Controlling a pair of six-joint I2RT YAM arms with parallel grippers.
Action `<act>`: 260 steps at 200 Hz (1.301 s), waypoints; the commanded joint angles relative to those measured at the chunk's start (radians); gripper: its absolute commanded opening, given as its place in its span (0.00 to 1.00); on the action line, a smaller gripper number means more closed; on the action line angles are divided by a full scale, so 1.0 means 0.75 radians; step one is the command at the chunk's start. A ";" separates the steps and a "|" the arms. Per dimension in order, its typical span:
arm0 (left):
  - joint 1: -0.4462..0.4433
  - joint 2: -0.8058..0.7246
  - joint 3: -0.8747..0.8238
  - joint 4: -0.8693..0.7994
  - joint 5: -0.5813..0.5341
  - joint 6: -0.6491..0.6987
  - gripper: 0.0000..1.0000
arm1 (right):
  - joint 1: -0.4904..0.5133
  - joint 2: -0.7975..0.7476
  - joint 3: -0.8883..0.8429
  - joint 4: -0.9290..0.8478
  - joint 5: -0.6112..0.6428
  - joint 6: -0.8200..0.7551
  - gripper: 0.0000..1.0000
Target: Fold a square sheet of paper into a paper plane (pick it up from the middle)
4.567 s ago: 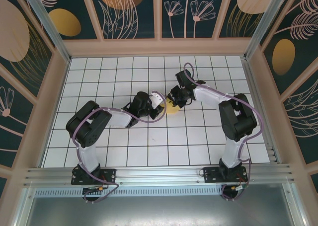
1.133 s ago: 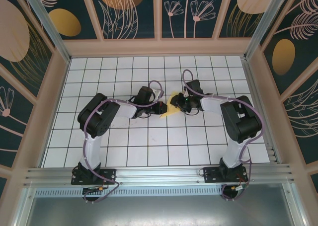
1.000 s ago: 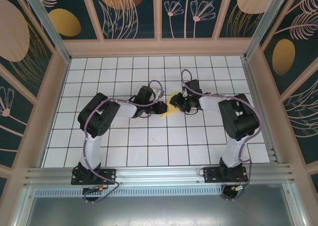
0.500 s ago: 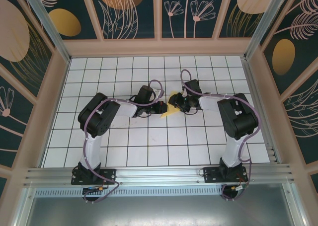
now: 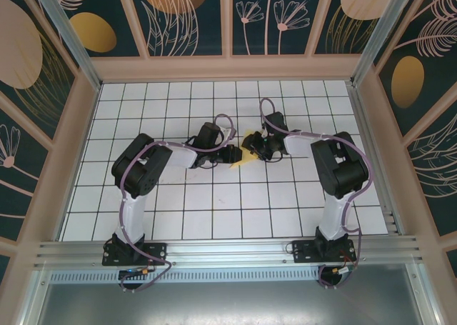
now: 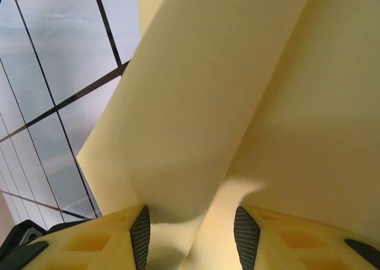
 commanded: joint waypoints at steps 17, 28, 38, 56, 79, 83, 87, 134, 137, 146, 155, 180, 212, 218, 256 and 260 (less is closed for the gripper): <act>0.009 -0.074 -0.033 -0.051 -0.072 -0.014 0.25 | -0.010 0.135 0.001 -0.180 0.208 0.015 0.46; 0.012 -0.101 -0.048 -0.047 -0.086 -0.019 0.26 | -0.010 0.141 0.007 -0.198 0.222 0.022 0.45; 0.017 -0.129 -0.061 -0.045 -0.104 -0.021 0.27 | -0.009 0.148 0.012 -0.215 0.230 0.024 0.45; 0.019 -0.178 -0.086 -0.041 -0.150 -0.017 0.29 | -0.010 0.160 0.022 -0.244 0.250 0.032 0.45; 0.020 -0.231 -0.127 0.007 -0.211 -0.022 0.31 | -0.009 0.185 0.044 -0.287 0.266 0.041 0.43; 0.020 -0.237 -0.146 0.020 -0.214 -0.023 0.31 | -0.009 0.191 0.048 -0.295 0.269 0.043 0.43; 0.021 -0.241 -0.154 0.037 -0.214 -0.024 0.31 | -0.010 0.195 0.053 -0.302 0.271 0.045 0.43; 0.020 -0.232 -0.207 0.226 -0.145 -0.087 0.29 | -0.007 0.245 0.090 -0.368 0.283 0.062 0.43; 0.021 -0.231 -0.208 0.232 -0.146 -0.089 0.29 | -0.007 0.248 0.093 -0.375 0.286 0.063 0.43; 0.020 -0.228 -0.214 0.256 -0.136 -0.098 0.28 | -0.008 0.257 0.107 -0.398 0.295 0.064 0.43; 0.020 -0.222 -0.217 0.283 -0.128 -0.101 0.27 | -0.007 0.267 0.119 -0.420 0.304 0.066 0.43; 0.018 -0.203 -0.217 0.315 -0.126 -0.109 0.25 | -0.002 0.300 0.157 -0.483 0.334 0.074 0.44; 0.014 -0.161 -0.179 0.263 -0.108 -0.084 0.22 | 0.010 0.329 0.193 -0.532 0.346 0.088 0.45; 0.014 -0.150 -0.167 0.250 -0.103 -0.073 0.22 | 0.012 0.334 0.200 -0.541 0.349 0.092 0.45; 0.010 -0.107 -0.127 0.183 -0.094 -0.026 0.20 | 0.024 0.348 0.219 -0.572 0.356 0.111 0.45; 0.009 -0.103 -0.126 0.175 -0.101 -0.023 0.20 | 0.025 0.351 0.221 -0.574 0.357 0.112 0.45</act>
